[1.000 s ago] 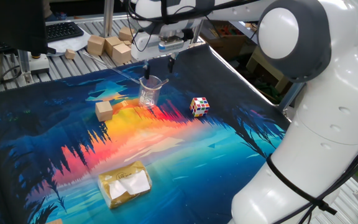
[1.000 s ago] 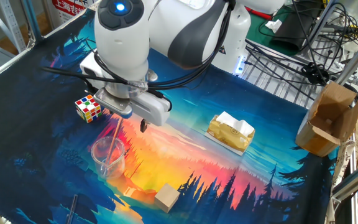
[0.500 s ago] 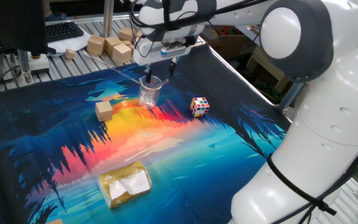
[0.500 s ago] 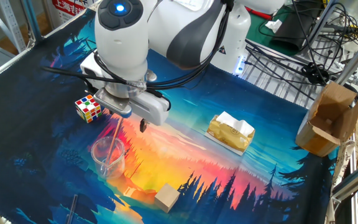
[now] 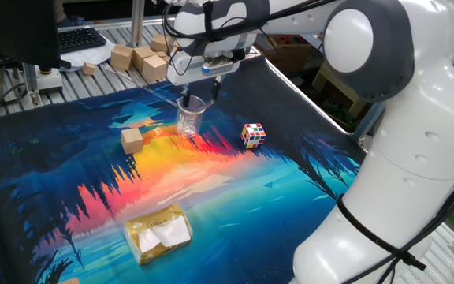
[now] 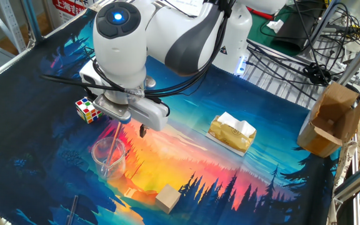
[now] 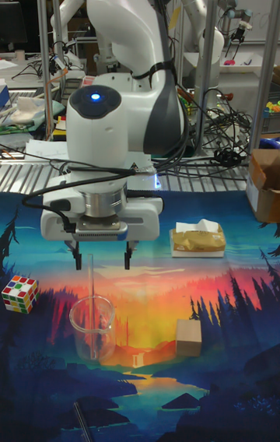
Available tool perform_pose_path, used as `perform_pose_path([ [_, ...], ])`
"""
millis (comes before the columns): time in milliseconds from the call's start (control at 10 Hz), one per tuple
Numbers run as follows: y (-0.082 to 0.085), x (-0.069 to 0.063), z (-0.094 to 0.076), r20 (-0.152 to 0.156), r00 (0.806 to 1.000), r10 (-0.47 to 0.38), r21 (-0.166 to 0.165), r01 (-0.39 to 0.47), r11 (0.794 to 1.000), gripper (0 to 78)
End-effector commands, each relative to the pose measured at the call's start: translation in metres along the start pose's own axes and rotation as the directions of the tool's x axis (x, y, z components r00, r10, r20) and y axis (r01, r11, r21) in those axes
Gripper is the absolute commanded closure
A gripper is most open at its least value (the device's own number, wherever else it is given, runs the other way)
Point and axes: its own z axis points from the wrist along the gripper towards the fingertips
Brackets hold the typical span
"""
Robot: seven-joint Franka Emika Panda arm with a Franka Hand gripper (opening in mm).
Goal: Shake the test tube
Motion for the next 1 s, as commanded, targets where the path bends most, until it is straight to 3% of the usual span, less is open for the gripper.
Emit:
perform_pose_path([
  [100, -0.0003, -0.0010, -0.0013, 0.002, 1.000, -0.004, 0.000, 0.004, 1.000, 0.1],
  [500, -0.0018, -0.0015, 0.0000, 0.003, 1.000, -0.007, 0.001, 0.007, 1.000, 0.1],
  [600, -0.0018, -0.0015, 0.0000, 0.003, 1.000, -0.007, 0.001, 0.007, 1.000, 76.5],
  [1000, -0.0018, -0.0015, 0.0000, 0.003, 1.000, -0.007, 0.001, 0.007, 1.000, 76.5],
])
